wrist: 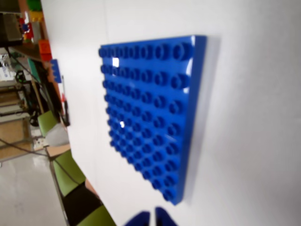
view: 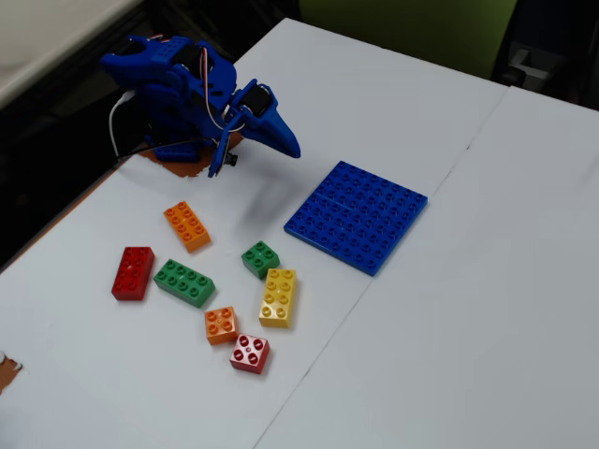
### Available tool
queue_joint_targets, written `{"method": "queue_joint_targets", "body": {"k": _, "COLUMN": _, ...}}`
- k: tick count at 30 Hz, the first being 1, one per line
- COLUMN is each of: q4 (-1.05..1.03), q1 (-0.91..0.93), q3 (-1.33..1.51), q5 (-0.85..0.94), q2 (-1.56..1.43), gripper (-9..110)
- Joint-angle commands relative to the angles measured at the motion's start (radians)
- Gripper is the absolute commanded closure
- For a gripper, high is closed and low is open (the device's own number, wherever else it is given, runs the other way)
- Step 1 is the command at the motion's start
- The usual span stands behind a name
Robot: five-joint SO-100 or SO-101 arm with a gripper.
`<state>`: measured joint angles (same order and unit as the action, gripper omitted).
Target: Pick up the 2x4 green block and go up the 8x8 blue block.
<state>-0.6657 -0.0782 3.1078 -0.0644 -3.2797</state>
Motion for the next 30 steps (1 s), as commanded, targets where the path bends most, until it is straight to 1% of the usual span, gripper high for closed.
{"method": "queue_joint_targets", "body": {"k": 1, "q4": -0.002, "q1": -0.003, "q3": 0.038, "q5": 0.009, "q2": -0.043, "gripper": 101}}
{"method": "queue_joint_targets", "body": {"k": 17, "q4": -0.002, "q1": -0.003, "q3": 0.038, "q5": 0.015, "q2": -0.043, "gripper": 101}}
{"method": "queue_joint_targets", "body": {"k": 18, "q4": -0.002, "q1": -0.005, "q3": 0.038, "q5": 0.061, "q2": -0.043, "gripper": 101}}
{"method": "queue_joint_targets", "body": {"k": 19, "q4": -0.002, "q1": -0.003, "q3": 0.038, "q5": 0.212, "q2": -0.043, "gripper": 101}}
{"method": "queue_joint_targets", "body": {"k": 21, "q4": 0.009, "q1": -0.003, "q3": 0.038, "q5": 0.296, "q2": -0.043, "gripper": 101}}
{"method": "queue_joint_targets", "body": {"k": 23, "q4": 0.038, "q1": 0.003, "q3": 0.038, "q5": 0.471, "q2": -0.043, "gripper": 101}}
{"method": "queue_joint_targets", "body": {"k": 24, "q4": 0.048, "q1": 0.003, "q3": 0.038, "q5": 0.575, "q2": -0.043, "gripper": 101}}
{"method": "queue_joint_targets", "body": {"k": 27, "q4": 0.051, "q1": 0.003, "q3": 0.038, "q5": 1.006, "q2": -0.043, "gripper": 101}}
{"method": "queue_joint_targets", "body": {"k": 29, "q4": 0.04, "q1": 0.008, "q3": 0.037, "q5": 1.216, "q2": -0.043, "gripper": 101}}
{"method": "queue_joint_targets", "body": {"k": 30, "q4": 0.043, "q1": 0.012, "q3": 0.037, "q5": 1.273, "q2": -0.043, "gripper": 101}}
